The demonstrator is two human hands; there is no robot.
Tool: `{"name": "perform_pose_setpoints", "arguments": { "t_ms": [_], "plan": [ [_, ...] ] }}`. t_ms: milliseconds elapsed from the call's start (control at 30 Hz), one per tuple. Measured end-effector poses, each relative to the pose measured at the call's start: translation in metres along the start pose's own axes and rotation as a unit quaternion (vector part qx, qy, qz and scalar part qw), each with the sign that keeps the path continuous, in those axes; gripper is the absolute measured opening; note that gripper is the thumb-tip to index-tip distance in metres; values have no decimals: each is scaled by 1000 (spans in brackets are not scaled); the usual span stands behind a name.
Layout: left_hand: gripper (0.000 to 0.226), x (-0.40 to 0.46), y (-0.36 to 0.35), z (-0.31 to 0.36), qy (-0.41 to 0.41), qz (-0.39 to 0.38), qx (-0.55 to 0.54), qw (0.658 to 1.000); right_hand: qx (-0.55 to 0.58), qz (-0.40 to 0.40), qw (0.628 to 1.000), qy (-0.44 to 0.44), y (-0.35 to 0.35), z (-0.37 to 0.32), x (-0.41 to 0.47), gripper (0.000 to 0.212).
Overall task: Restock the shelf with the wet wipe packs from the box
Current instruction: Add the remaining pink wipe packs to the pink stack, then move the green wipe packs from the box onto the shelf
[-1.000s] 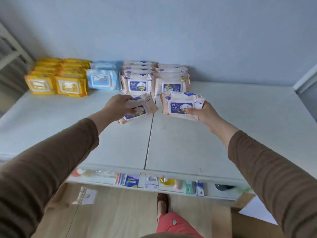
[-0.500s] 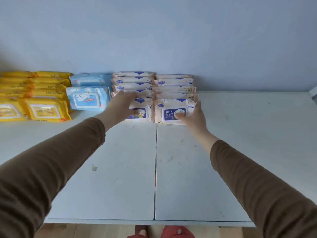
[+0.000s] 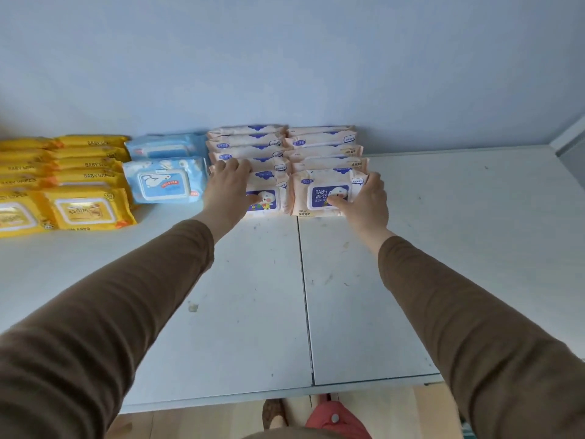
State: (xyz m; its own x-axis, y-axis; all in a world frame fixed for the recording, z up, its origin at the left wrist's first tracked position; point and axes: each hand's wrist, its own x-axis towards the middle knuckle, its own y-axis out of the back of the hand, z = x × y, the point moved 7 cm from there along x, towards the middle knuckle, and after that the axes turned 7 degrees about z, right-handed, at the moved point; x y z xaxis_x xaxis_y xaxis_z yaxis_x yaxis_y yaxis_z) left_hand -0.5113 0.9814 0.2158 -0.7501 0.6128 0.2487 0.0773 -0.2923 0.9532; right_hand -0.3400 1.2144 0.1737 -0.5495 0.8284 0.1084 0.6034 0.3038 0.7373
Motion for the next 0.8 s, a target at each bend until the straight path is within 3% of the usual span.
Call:
{"name": "perform_pose_setpoints", "arguments": {
  "t_ms": [133,267,400,600,800],
  "plan": [
    [60,-13,12,14,-24,46,65,997,-55,5,998,-11,14,4,-13,85],
    [60,-36,18,33,-53,83,32,995,-27,-17,999,-11,35,28,-43,71],
    [54,-61,14,72,-85,41,-20,995,-11,-53,999,6,70,62,-83,52],
    [51,-105,0,181,-156,-30,-88,983,-67,-57,994,66,153,117,-132,38],
    [48,-172,-16,332,-233,-62,-144,960,-102,-34,992,66,254,213,-185,35]
  ]
}}
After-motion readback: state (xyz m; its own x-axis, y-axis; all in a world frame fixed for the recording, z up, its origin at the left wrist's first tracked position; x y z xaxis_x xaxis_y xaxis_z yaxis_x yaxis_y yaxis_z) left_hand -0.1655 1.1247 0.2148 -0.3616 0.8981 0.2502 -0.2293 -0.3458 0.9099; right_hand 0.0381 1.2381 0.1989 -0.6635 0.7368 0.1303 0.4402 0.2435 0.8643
